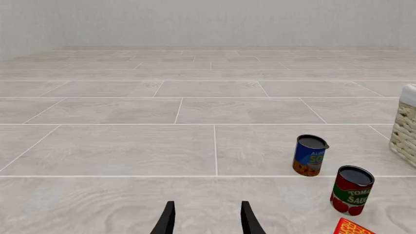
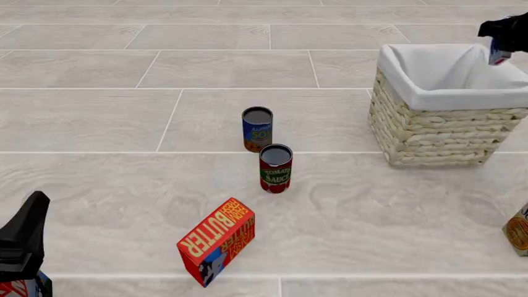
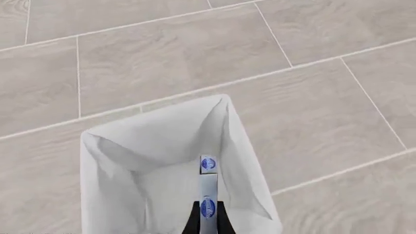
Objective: Pick the cream cheese and place it in the basket.
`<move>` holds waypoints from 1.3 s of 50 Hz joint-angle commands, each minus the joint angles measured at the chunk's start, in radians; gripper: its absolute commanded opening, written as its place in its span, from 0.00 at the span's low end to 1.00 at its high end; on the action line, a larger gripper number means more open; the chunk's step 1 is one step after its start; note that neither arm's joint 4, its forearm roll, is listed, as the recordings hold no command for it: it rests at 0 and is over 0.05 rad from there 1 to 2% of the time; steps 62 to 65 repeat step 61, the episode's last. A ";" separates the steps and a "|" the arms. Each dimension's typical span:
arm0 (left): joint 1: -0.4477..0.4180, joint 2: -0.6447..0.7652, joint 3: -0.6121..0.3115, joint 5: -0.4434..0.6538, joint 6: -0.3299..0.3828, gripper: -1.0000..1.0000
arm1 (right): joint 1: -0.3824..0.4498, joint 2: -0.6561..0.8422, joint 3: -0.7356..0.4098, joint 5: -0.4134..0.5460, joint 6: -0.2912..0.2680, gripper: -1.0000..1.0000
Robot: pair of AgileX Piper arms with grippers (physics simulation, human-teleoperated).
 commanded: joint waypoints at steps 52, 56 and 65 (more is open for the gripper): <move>0.000 0.000 0.000 0.000 0.000 1.00 | 0.006 -0.111 0.081 0.014 -0.027 1.00; 0.000 0.000 0.000 0.000 0.000 1.00 | 0.020 -0.170 0.157 -0.019 -0.026 1.00; 0.000 0.000 0.000 0.000 0.000 1.00 | 0.023 -0.243 0.251 -0.067 -0.020 1.00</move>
